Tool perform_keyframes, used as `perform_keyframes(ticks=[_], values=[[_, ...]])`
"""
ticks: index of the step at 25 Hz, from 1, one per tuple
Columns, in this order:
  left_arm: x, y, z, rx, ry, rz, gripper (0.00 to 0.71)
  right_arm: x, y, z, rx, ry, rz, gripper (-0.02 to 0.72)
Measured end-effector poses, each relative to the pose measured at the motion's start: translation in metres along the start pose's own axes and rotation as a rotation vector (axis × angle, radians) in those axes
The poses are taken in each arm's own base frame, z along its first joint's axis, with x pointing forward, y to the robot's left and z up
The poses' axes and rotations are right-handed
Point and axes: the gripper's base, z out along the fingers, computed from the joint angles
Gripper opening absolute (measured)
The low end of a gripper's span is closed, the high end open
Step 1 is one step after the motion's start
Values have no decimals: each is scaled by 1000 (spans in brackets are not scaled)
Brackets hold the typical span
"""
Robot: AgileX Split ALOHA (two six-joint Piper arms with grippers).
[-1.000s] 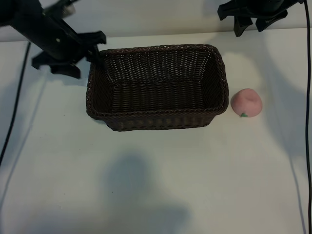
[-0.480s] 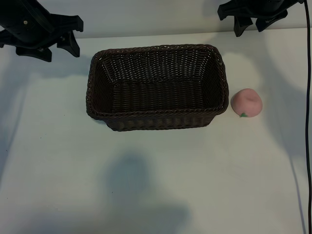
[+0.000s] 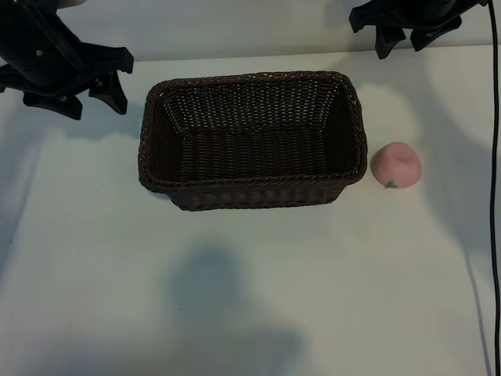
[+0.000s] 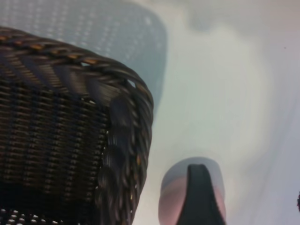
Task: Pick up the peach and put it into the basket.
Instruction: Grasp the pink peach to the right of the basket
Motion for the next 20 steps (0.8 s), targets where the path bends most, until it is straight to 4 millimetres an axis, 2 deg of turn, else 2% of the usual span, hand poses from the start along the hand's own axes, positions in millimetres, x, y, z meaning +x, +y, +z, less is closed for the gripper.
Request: perform_keyframes(ticks=[15, 20], values=[[3, 1, -2, -18, 30, 20, 597, 0, 5, 0, -55, 1, 41, 493], [4, 2, -14, -52, 1, 47, 597, 0, 3, 0, -31, 1, 37, 493]])
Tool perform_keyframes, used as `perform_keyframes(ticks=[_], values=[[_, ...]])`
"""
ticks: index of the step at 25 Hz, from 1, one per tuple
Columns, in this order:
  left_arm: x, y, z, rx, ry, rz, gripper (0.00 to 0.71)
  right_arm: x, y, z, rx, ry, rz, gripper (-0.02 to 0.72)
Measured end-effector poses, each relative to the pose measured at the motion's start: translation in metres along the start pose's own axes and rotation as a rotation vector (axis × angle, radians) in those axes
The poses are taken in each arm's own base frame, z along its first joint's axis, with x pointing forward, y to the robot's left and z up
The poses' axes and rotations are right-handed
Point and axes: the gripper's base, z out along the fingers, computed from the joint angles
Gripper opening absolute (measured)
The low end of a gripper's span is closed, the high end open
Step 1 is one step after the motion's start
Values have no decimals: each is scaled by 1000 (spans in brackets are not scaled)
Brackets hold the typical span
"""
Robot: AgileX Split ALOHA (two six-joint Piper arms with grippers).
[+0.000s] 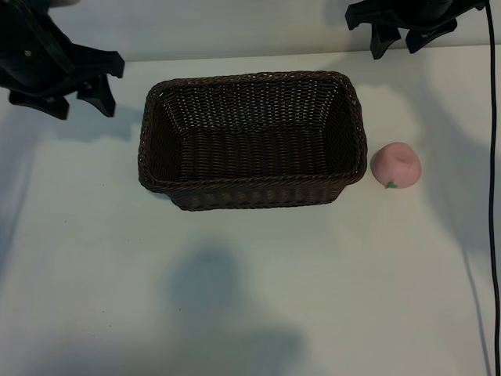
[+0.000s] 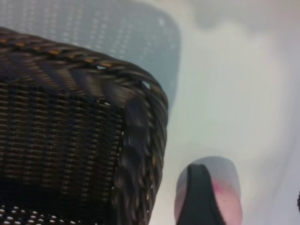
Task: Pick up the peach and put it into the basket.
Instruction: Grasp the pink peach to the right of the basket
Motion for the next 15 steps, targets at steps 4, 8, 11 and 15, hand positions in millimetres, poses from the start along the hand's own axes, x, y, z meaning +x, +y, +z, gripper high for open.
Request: perform_keyframes(ticks=[4, 8, 11, 15], values=[[1, 0, -9, -10, -22, 9, 597, 0, 0, 0, 0, 0, 0, 493], [1, 0, -11, -9, -29, 10, 597, 0, 0, 0, 0, 0, 0, 480], [1, 0, -12, -9, -34, 9, 597, 0, 0, 0, -5, 0, 2, 469], [0, 0, -12, -8, -44, 6, 597, 13, -1, 0, 10, 34, -1, 468]])
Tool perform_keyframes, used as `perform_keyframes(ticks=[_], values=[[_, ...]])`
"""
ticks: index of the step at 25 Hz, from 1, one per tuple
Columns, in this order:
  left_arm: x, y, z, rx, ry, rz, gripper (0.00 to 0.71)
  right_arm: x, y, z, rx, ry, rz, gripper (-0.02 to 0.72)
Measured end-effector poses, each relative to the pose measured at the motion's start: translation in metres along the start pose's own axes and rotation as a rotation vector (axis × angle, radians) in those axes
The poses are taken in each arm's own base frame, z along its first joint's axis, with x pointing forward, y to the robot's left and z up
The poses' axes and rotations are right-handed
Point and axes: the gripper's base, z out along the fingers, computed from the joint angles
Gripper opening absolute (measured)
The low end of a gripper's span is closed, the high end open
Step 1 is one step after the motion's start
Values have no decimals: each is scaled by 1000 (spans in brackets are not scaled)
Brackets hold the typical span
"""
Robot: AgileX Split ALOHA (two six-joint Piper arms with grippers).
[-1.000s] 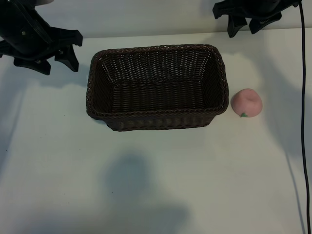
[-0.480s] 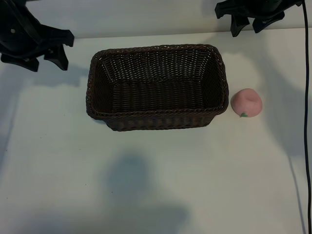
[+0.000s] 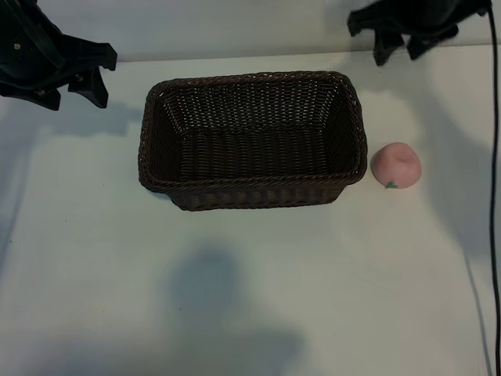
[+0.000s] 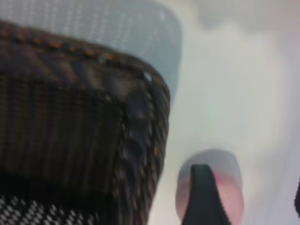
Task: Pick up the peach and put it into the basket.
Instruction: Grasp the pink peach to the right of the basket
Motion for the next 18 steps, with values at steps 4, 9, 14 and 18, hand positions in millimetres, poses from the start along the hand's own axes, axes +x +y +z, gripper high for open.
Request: perform_keyframes(ticks=[4, 9, 14, 18], values=[[-2, 0, 0, 2, -20, -2, 597, 22, -4, 5, 26, 75, -6, 468], [-2, 0, 0, 2, -26, -1, 597, 46, -6, 15, 34, 142, -4, 468], [-2, 0, 0, 3, -27, -2, 597, 62, -9, 42, 34, 111, -1, 466], [-3, 0, 0, 3, -30, -4, 597, 80, -11, 69, 32, 101, 6, 466]])
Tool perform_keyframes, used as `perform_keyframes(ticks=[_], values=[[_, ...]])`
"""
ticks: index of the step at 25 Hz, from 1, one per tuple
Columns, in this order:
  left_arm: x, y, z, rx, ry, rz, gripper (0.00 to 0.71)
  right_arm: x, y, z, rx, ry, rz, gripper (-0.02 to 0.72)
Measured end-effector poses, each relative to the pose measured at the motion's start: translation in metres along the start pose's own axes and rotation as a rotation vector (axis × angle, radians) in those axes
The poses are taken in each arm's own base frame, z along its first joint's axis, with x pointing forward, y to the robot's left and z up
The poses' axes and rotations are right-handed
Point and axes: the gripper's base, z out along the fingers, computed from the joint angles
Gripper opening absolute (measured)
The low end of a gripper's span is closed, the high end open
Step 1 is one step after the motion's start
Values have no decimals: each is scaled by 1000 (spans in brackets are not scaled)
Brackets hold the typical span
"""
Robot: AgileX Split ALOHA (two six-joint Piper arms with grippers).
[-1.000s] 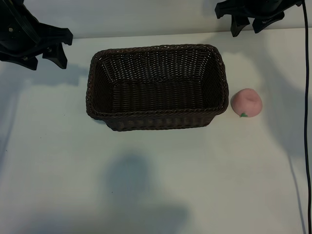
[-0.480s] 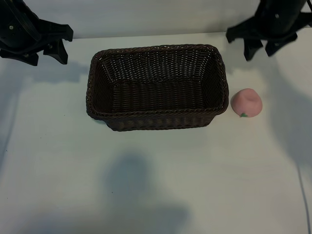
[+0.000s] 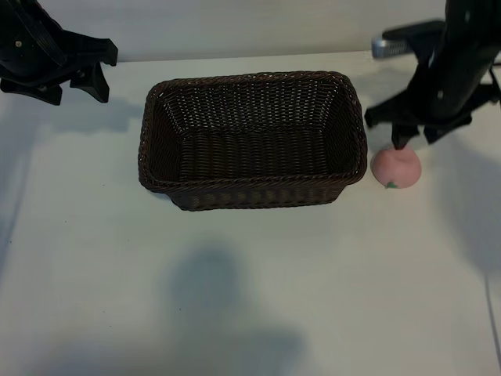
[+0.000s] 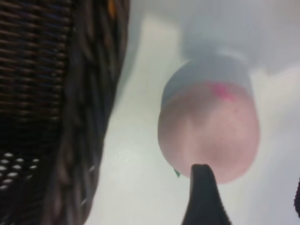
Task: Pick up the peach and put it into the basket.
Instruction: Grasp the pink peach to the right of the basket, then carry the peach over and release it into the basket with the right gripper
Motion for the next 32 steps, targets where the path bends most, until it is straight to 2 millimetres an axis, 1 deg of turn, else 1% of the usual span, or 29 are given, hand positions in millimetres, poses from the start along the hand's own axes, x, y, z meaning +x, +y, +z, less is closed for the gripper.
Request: perform_keyframes(ticks=[3, 7, 9, 10, 12, 14, 15, 17, 19, 21, 24, 28, 31, 32], values=[[0, 0, 0, 0, 0, 0, 597, 8, 1, 14, -22, -19, 25, 466], [0, 0, 0, 0, -3, 0, 597, 7, 4, 20, -60, -60, 51, 463], [0, 0, 0, 0, -4, 0, 597, 7, 5, 26, -67, -58, 51, 440], [0, 0, 0, 0, -4, 0, 597, 7, 5, 30, -66, -49, 52, 411], [0, 0, 0, 0, -5, 0, 597, 9, 4, 38, -64, -26, 53, 318], [-1, 0, 0, 0, -8, 0, 597, 9, 3, 41, -53, -19, 63, 168], [-1, 0, 0, 0, -11, 0, 597, 9, 2, 41, -45, -19, 68, 105], [-1, 0, 0, 0, -12, 0, 597, 9, 1, 39, -30, -24, 70, 53], [-1, 0, 0, 1, -13, -1, 597, 8, 0, 36, -16, -24, 66, 44], [-1, 0, 0, 1, -14, -1, 597, 5, -1, 26, -1, -17, 58, 44], [-1, 0, 0, 1, -16, -2, 597, -7, -1, 1, 6, -26, 53, 44], [-1, 0, 0, 1, -16, -2, 597, -23, 1, -46, 5, -57, 48, 44], [-1, 0, 0, 1, -16, -2, 597, -32, 2, -77, 3, -91, 43, 44], [-1, 0, 0, 1, -16, -2, 597, -34, 3, -84, 1, -95, 42, 44]])
